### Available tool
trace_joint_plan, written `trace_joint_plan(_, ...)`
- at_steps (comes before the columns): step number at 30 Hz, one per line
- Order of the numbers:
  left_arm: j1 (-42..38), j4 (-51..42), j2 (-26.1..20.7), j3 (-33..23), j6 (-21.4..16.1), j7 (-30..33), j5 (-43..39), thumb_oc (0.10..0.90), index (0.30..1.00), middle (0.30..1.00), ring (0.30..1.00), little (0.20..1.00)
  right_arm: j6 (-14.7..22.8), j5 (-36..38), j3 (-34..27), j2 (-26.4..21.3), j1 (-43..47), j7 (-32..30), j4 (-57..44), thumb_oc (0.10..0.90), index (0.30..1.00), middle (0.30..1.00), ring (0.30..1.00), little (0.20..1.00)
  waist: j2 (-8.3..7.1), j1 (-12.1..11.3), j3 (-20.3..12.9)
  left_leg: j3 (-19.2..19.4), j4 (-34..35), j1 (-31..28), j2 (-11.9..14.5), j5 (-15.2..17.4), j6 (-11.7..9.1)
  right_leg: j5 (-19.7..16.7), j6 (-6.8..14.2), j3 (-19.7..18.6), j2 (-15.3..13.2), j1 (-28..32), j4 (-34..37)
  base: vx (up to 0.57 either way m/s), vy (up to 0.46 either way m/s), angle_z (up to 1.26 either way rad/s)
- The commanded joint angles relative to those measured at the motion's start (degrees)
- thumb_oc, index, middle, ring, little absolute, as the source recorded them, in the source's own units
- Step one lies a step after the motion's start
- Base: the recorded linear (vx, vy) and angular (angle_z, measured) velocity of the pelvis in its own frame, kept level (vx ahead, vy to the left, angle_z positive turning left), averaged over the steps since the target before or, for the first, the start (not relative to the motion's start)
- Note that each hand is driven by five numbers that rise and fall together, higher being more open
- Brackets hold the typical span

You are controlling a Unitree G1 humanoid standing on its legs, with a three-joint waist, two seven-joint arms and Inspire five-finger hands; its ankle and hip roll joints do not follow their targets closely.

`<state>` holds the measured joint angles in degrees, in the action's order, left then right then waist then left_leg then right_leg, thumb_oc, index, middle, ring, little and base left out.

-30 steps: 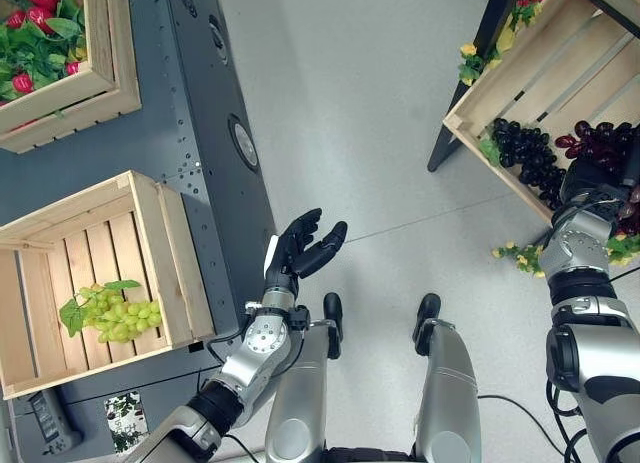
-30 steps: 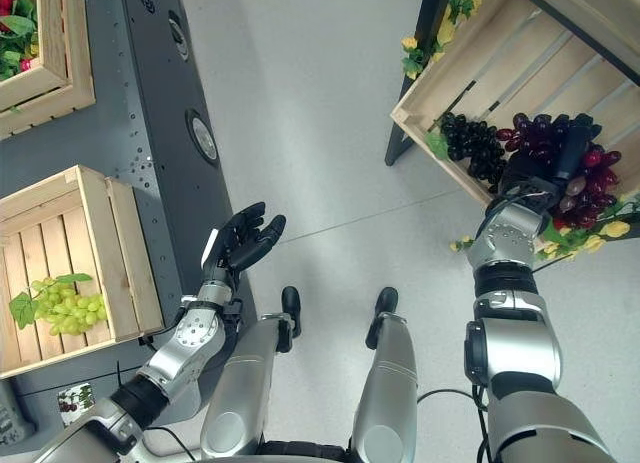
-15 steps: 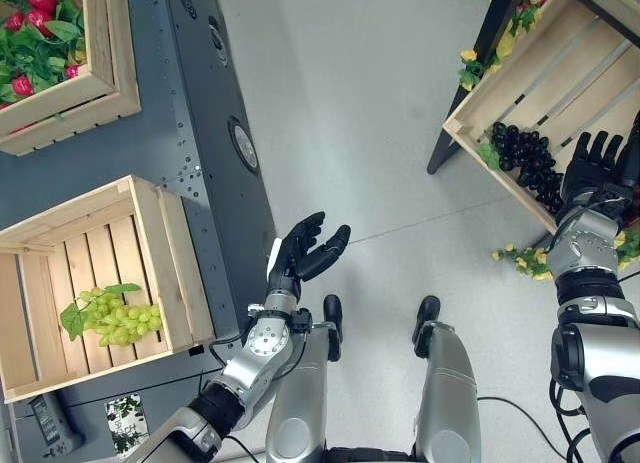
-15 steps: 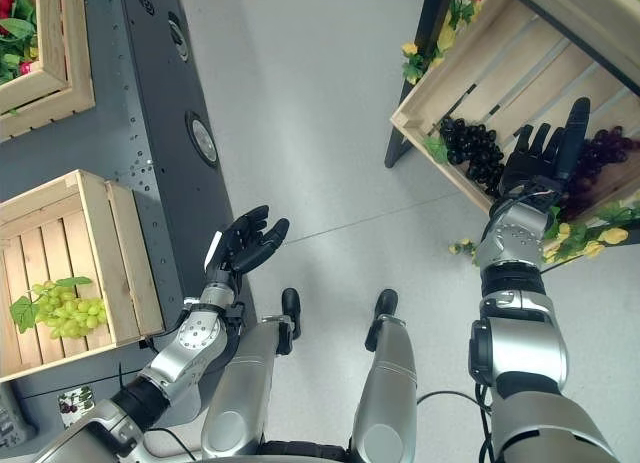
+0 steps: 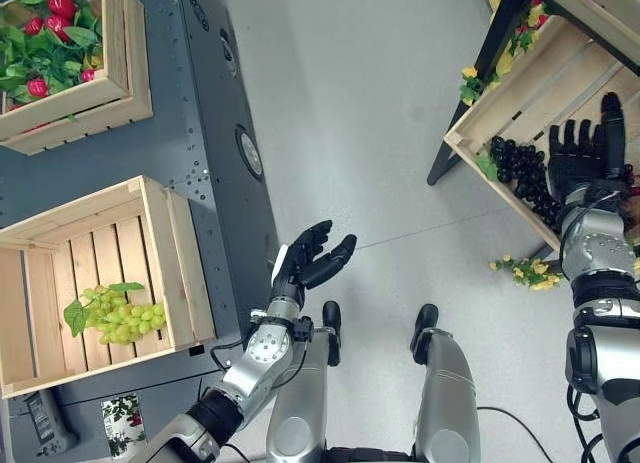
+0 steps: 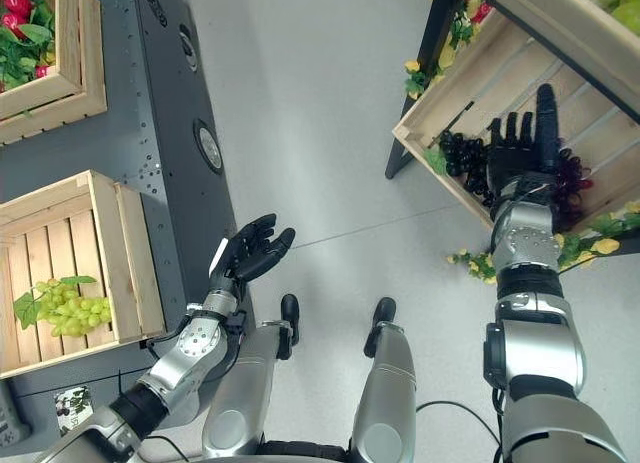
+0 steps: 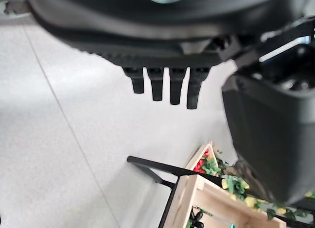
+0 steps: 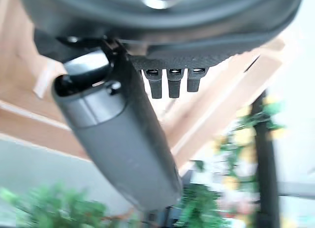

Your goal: Pick up the fruits from the basket on one side to the basket on the other side

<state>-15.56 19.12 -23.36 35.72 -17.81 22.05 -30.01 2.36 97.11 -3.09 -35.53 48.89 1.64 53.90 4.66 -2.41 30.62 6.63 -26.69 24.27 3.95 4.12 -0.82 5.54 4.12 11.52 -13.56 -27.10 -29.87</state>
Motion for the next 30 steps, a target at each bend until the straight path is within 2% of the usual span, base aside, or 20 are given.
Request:
trace_joint_plan(1,0.2,-6.4,-1.5,-2.5,-3.7,0.0,3.0,0.8,0.9,0.9,0.9,0.9,0.4,-10.7,2.6,-5.1,1.5,7.0,-5.9,0.8,0.9,0.9,0.9,0.9,-3.16,-0.2,-0.8,1.8,-1.7,-4.7,-1.5,5.1,0.4,-0.7,-2.5,1.0,2.2,8.2,2.6,0.0,-0.041,-0.02)
trace_joint_plan(3,0.6,-2.0,0.1,-3.2,-3.1,-1.2,3.9,0.8,0.9,0.9,0.9,0.9,3.6,-18.5,4.5,-1.5,-2.7,8.0,-8.9,0.8,0.9,0.9,0.9,0.9,-4.1,0.2,-1.1,2.2,1.1,-8.1,-0.9,4.1,0.3,-1.8,-1.9,0.9,2.2,11.8,5.9,0.01,-0.048,-0.03)
trace_joint_plan(4,0.7,-1.8,0.2,-3.2,-3.0,-1.2,4.0,0.8,0.9,0.9,0.9,0.9,3.8,-18.9,4.5,-1.3,-3.0,7.8,-9.1,0.8,0.9,0.9,0.9,0.9,-4.17,0.2,-1.1,2.2,1.3,-8.4,-0.8,4.0,0.3,-1.9,-1.9,0.9,2.2,12.0,6.1,0.02,-0.03,-0.05)
trace_joint_plan(5,0.9,0.9,1.2,-3.5,-2.4,-1.7,4.3,0.8,0.9,0.9,0.9,0.9,5.8,-21.6,6.1,1.0,-5.4,7.9,-11.0,0.8,0.9,0.9,0.9,0.9,-4.59,0.5,-1.9,2.6,2.9,-9.8,-0.5,3.4,0.2,-2.4,-1.6,0.7,2.2,13.4,7.9,0.01,-0.016,-0.07)
trace_joint_plan(6,1.0,1.5,1.4,-3.6,-2.2,-1.7,4.6,0.8,0.9,0.9,0.9,0.9,6.2,-22.4,6.3,1.6,-6.1,7.8,-11.7,0.8,0.9,0.9,0.9,0.9,-4.72,0.6,-2.1,2.7,3.4,-10.2,-0.4,3.3,0.1,-2.6,-1.6,0.6,2.2,13.9,8.4,0.04,-0.026,-0.09)
trace_joint_plan(7,1.2,4.9,2.4,-3.8,-2.2,-2.0,5.9,0.8,0.9,0.9,0.9,0.9,8.2,-25.6,7.6,4.7,-9.1,7.6,-13.3,0.8,0.9,0.9,0.9,0.9,-5.09,1.0,-3.1,2.9,5.6,-12.1,0.0,2.5,-0.1,-3.1,-1.1,0.3,2.3,15.6,10.5,0.04,-0.018,-0.13)
trace_joint_plan(8,1.3,5.5,2.5,-3.9,-2.2,-1.9,6.3,0.8,0.9,0.9,0.9,0.9,8.5,-26.3,7.8,5.3,-9.8,7.5,-13.7,0.8,0.9,0.9,0.9,0.9,-5.21,1.2,-3.3,3.0,6.2,-12.7,0.1,2.3,-0.1,-3.3,-1.0,0.2,2.4,16.2,11.1,0.07,-0.027,-0.14)
trace_joint_plan(9,1.6,7.8,3.3,-4.3,-1.6,-2.0,7.5,0.8,0.9,0.9,0.9,0.9,9.8,-27.8,9.1,8.2,-12.8,6.6,-15.9,0.8,0.9,0.9,0.9,0.9,-5.59,1.5,-4.4,3.3,8.5,-14.5,0.5,1.6,-0.4,-3.8,-0.7,0.1,2.5,18.0,13.3,0.04,-0.017,-0.13)
trace_joint_plan(12,2.3,10.3,4.1,-4.7,-1.1,-2.4,7.6,0.8,0.9,0.9,0.9,0.9,11.9,-31.7,10.5,11.3,-16.2,5.7,-16.8,0.8,0.9,0.9,0.9,0.9,-5.81,2.1,-6.1,3.6,11.7,-16.7,0.9,0.3,-0.7,-4.7,-0.2,-0.2,2.7,19.9,16.1,0.08,-0.015,-0.07)
trace_joint_plan(13,3.1,11.9,5.0,-5.4,-0.7,-2.9,7.0,0.8,0.9,0.9,0.9,0.9,12.8,-32.7,12.0,13.9,-19.0,4.6,-18.5,0.8,0.9,0.9,0.9,0.9,-5.97,2.6,-7.5,3.9,14.1,-18.5,1.3,-0.5,-1.0,-5.2,0.2,-0.5,3.0,21.6,18.2,0.11,-0.005,-0.1)
trace_joint_plan(18,5.3,14.5,7.2,-6.0,-0.6,-4.3,7.5,0.8,0.9,0.9,0.9,0.9,12.3,-34.0,13.6,18.9,-25.2,6.3,-18.2,0.8,0.9,0.9,0.9,0.9,-6.02,2.9,-11.3,4.0,20.0,-22.4,1.8,-2.6,-1.9,-6.4,1.0,-0.6,3.7,25.2,22.9,0.09,-0.009,-0.06)
trace_joint_plan(30,10.7,16.6,9.5,-7.4,-1.6,-7.9,8.0,0.8,0.9,0.9,0.9,0.9,11.0,-37.4,19.2,25.6,-38.0,8.3,-17.2,0.8,0.9,0.9,0.9,0.9,-5.62,2.8,-18.9,3.3,30.1,-28.1,2.2,-6.0,-2.7,-9.0,1.9,-0.1,4.8,30.0,31.5,0.06,-0.018,0.0)
